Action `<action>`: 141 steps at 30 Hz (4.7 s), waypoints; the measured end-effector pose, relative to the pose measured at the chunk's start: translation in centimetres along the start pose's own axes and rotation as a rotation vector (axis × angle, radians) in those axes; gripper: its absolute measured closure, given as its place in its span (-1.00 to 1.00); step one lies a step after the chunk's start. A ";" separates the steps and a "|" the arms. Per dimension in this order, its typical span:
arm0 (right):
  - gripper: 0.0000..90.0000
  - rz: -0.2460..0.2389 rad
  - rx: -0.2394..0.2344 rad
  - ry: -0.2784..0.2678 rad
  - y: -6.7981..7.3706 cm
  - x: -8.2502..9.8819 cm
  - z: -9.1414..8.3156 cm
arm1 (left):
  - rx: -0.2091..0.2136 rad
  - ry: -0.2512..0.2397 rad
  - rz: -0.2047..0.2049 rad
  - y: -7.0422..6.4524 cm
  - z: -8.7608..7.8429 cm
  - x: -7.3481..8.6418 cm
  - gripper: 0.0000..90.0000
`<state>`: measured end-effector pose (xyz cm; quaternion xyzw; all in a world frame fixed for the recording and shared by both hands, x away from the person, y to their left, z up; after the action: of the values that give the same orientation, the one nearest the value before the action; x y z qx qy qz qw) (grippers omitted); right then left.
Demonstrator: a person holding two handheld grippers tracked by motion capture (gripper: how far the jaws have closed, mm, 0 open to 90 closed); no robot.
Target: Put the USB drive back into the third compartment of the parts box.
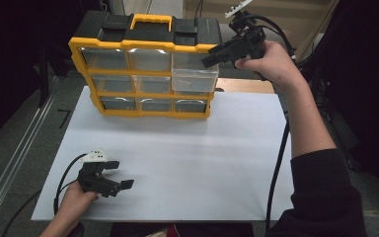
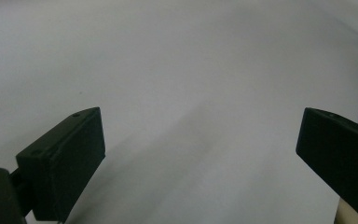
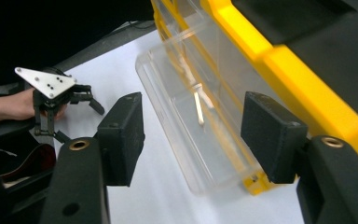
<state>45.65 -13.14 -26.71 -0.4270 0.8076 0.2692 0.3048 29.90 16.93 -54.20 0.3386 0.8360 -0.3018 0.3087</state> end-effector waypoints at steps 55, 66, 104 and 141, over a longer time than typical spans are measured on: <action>-0.52 0.117 0.038 -0.007 2.1 15.0 6.4 | -0.010 0.001 0.002 0.2 0.1 -0.1 -0.96; -0.53 0.132 0.012 0.009 3.2 18.3 9.2 | -0.005 -0.006 0.004 0.1 0.2 -0.2 -0.96; -0.51 0.226 0.029 -0.060 5.3 25.6 11.8 | -0.007 0.007 0.031 -0.3 0.3 -0.2 -0.96; -0.51 0.322 0.131 -0.093 5.9 33.5 8.8 | -0.006 0.009 0.026 -0.2 0.3 -0.2 -0.96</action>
<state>27.80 -21.76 -55.77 -0.2583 0.8664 0.2808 0.3221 29.97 16.46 -54.15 0.3499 0.8339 -0.2937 0.3097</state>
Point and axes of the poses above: each handheld gripper's, and its own axes: z roughly forward along the jaws, x roughly out of its underside, y roughly to its left, the point moved 9 cm from there along z, roughly forward along the jaws, and after that the axes turned 2 degrees about -y, right-handed, at the moved point
